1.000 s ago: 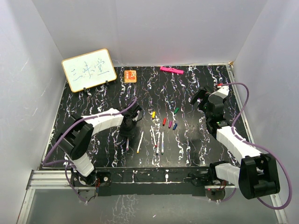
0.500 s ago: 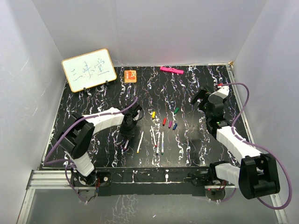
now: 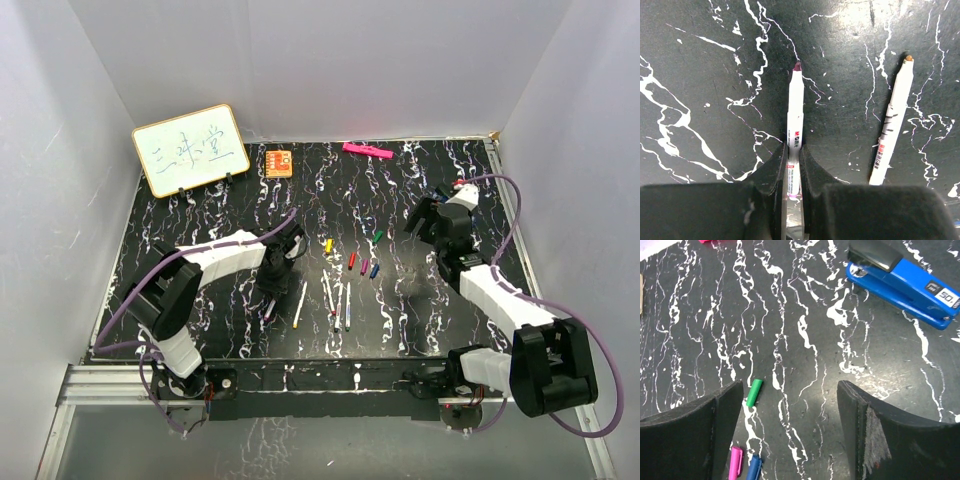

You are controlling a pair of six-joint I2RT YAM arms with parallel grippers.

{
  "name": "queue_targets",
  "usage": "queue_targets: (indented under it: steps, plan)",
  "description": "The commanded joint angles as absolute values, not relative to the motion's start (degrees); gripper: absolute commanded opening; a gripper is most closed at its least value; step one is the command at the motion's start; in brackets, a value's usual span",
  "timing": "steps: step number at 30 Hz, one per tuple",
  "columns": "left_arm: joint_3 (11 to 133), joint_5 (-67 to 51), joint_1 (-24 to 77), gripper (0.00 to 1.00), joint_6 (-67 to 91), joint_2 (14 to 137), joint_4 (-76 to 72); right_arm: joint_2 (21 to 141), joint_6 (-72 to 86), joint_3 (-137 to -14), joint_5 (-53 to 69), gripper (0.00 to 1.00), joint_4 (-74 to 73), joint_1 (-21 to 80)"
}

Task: Insert the pens into the pen caps

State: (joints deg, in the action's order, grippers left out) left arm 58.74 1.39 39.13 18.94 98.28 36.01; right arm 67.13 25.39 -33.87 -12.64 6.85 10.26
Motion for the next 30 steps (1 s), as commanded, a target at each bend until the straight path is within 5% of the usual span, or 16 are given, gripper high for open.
queue_targets:
  steps: [1, 6, 19, 30]
  plan:
    - [60.18, 1.07, 39.77, 0.00, 17.85, 96.59, 35.52, 67.94, 24.63, -38.47, -12.85, 0.70, 4.77, 13.18]
    - [60.98, 3.46, 39.73, 0.00, 17.41, 93.30, 36.30, 68.29, 24.59, -40.00, -14.33, 0.59, 1.64, 17.02]
    - [51.75, 7.54, 39.74, 0.00, 18.31, 77.85, 24.19, 72.69, 24.87, -40.44, -21.01, 0.50, -4.15, 31.06]
    - [43.31, 2.00, 39.76, 0.00, 16.92, 68.91, 11.53, 79.44, 26.55, -44.21, -23.99, 0.36, -7.57, 38.02]
